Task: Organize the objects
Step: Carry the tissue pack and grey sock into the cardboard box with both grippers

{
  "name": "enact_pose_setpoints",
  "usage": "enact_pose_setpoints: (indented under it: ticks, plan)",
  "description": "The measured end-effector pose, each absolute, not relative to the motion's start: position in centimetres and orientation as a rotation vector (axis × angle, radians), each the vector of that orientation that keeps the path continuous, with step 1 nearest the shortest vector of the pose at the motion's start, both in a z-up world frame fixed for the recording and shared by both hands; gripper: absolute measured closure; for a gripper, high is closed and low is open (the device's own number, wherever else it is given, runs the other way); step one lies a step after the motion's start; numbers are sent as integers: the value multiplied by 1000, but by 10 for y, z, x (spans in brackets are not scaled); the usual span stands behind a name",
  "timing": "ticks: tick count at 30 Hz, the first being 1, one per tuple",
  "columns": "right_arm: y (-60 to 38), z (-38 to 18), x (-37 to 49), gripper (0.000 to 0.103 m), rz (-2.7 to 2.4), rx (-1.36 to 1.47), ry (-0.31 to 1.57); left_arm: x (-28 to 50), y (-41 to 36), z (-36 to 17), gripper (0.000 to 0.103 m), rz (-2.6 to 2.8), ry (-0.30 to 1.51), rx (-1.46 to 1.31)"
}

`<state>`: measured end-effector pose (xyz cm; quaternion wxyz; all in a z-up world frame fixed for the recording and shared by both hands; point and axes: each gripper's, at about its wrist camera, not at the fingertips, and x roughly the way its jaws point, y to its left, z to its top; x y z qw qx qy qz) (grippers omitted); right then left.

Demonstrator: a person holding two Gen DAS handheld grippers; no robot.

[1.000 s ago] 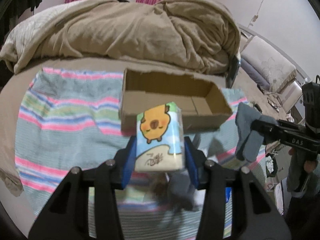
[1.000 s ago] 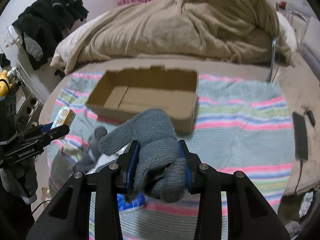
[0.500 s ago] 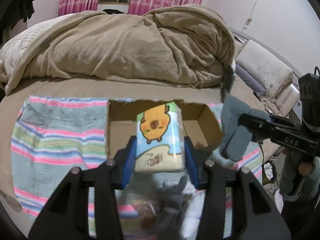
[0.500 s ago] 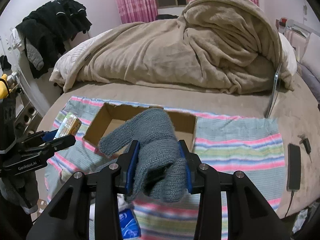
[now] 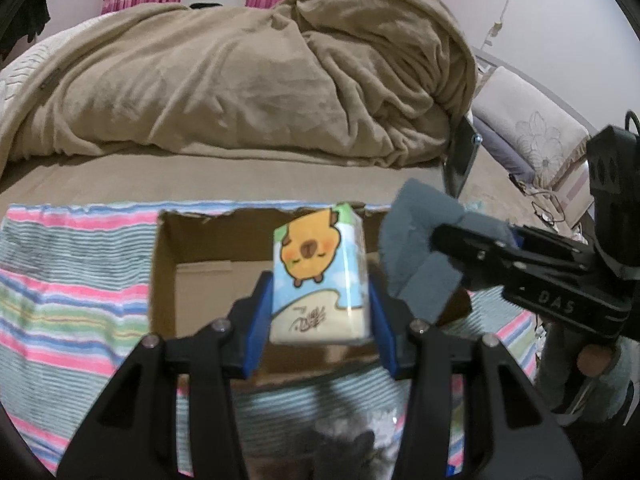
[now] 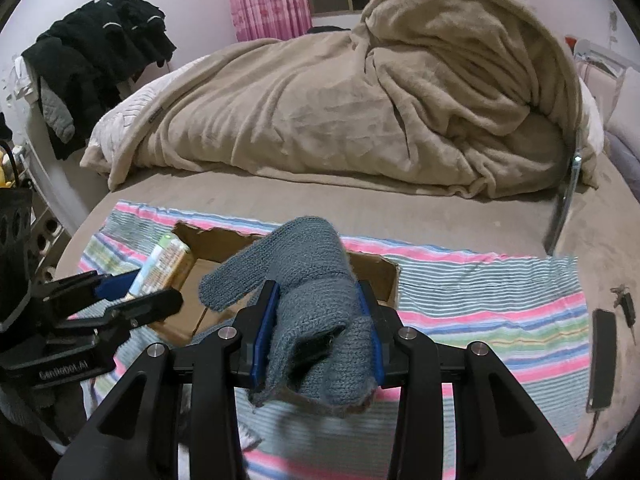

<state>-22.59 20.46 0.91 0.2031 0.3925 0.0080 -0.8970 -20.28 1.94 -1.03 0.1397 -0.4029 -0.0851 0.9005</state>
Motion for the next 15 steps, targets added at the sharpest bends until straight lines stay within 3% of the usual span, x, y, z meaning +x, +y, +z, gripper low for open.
enact_pose_setpoints:
  ticks: [15]
  plan:
    - [200,-46,-256,62,-2455,1206,-2,-238,39,-65,55,2518,-220,-1341]
